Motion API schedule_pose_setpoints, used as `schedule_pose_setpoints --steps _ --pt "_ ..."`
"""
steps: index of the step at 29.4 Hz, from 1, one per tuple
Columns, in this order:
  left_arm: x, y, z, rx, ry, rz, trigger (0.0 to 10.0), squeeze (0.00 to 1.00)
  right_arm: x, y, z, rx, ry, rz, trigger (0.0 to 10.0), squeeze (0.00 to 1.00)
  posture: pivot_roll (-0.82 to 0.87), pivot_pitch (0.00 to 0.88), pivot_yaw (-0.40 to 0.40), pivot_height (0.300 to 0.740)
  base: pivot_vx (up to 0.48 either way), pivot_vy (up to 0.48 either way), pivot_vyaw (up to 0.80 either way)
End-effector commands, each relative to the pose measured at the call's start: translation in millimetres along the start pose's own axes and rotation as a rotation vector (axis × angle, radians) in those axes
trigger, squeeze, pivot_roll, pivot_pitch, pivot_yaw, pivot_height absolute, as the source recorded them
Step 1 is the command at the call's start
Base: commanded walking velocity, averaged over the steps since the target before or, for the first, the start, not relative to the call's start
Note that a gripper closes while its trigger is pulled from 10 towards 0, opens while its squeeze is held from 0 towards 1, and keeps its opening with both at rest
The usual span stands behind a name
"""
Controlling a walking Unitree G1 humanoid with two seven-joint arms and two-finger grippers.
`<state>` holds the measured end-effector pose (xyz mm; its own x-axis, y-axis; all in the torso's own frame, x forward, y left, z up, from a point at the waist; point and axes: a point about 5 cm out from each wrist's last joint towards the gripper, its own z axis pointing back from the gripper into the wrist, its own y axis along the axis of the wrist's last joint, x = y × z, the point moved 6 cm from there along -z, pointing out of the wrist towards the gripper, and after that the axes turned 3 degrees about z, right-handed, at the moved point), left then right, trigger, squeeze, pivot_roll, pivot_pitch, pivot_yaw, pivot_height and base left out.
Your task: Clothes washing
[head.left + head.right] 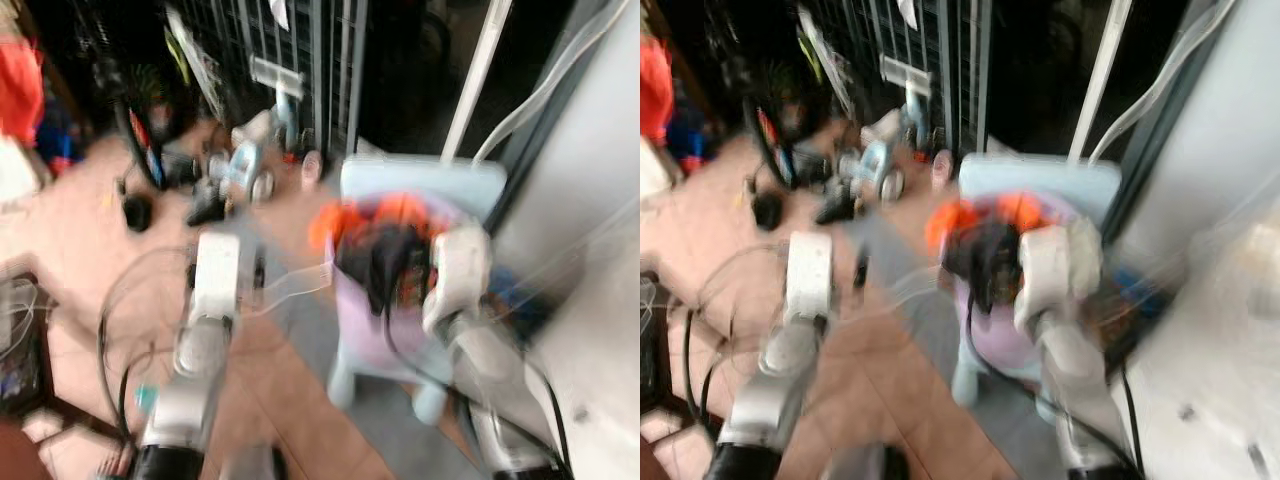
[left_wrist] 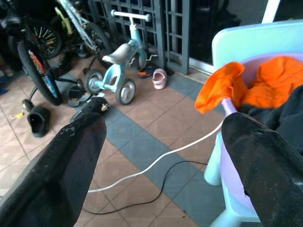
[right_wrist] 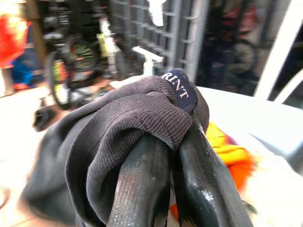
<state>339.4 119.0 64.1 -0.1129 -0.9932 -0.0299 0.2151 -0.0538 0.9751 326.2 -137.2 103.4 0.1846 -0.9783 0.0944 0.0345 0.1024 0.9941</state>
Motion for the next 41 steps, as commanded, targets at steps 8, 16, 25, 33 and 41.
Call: schedule_pose_setpoints --steps 8,16,25,33,41 --pt "-16.9 -1.6 4.7 0.012 0.043 0.056 10.0 0.00 27.4 20.1 -11.2 0.061 -0.211 -0.018 10.0 0.00 -0.06 0.000 0.044 0.740 0.093 -0.094 -0.74" --pt "-13.1 7.3 -2.7 0.037 0.026 0.059 10.0 0.00 32.6 32.4 -26.0 0.097 -0.206 0.008 10.0 0.00 -0.06 0.000 0.036 0.740 0.263 -0.268 -0.19" --pt "-10.6 7.3 -2.7 0.036 0.016 0.066 10.0 0.00 28.4 40.3 -34.8 0.122 -0.196 0.006 10.0 0.00 -0.06 0.000 0.043 0.740 0.231 -0.268 -0.69" --pt "-9.3 11.2 -5.6 0.049 0.021 0.073 10.0 0.00 21.0 44.8 -32.3 0.150 -0.166 0.007 10.0 0.00 -0.07 0.000 0.047 0.740 0.000 -0.070 -0.80" --pt "-10.7 10.9 -4.4 0.050 0.027 0.081 10.0 0.00 15.1 48.0 -18.7 0.174 -0.120 0.055 10.0 0.00 -0.06 0.000 0.040 0.740 0.000 0.000 -0.50"
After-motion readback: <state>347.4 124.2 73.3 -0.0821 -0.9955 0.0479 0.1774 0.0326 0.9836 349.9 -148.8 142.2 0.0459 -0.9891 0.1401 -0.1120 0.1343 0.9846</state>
